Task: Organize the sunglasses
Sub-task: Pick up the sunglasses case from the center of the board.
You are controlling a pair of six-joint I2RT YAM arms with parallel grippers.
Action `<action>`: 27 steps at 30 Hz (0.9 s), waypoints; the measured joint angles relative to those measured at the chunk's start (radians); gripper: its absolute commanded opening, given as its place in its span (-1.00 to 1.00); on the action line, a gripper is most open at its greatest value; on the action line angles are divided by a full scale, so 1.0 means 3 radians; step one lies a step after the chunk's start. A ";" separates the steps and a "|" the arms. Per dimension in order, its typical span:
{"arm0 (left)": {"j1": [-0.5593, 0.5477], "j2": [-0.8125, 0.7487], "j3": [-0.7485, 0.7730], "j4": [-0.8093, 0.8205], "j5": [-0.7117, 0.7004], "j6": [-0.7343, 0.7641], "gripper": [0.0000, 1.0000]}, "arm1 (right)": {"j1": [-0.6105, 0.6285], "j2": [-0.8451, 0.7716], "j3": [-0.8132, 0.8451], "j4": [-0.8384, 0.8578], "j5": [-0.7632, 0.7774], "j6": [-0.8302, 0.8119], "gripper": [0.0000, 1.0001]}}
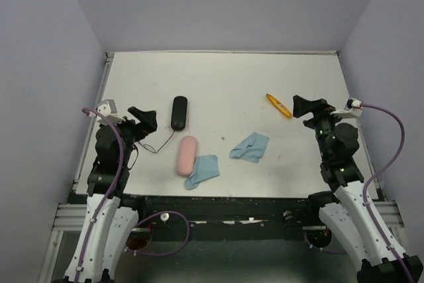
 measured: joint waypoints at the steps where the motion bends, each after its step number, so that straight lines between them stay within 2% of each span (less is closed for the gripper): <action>1: -0.0001 0.0043 0.0000 0.0003 0.0004 -0.0005 0.97 | 0.0001 0.0001 0.0000 -0.0018 -0.0001 0.0010 1.00; 5: 0.0000 0.0367 0.0050 0.0031 0.0085 -0.0023 0.97 | 0.0001 0.0008 0.0000 -0.0064 -0.0051 -0.0008 1.00; 9: 0.0001 0.1027 0.0308 0.0131 0.0326 -0.0013 0.97 | 0.0001 0.0088 0.0000 -0.0084 -0.0107 -0.0013 1.00; 14: -0.0050 0.2199 0.1012 0.0089 0.0561 0.0086 0.97 | 0.0001 0.0351 0.0074 -0.0318 -0.0097 0.0092 1.00; 19: -0.0272 0.3440 0.2049 -0.0320 0.0262 0.0205 0.97 | 0.0001 0.0463 0.0113 -0.0535 -0.0088 0.0149 1.00; 24: -0.0426 0.4370 0.2738 -0.0796 0.0074 0.0298 0.98 | 0.0001 0.0370 0.0113 -0.0590 -0.0062 0.0183 1.00; 27: -0.0478 0.4725 0.2976 -0.1006 0.0046 0.0319 0.97 | 0.0001 0.0292 0.0113 -0.0595 -0.0046 0.0186 1.00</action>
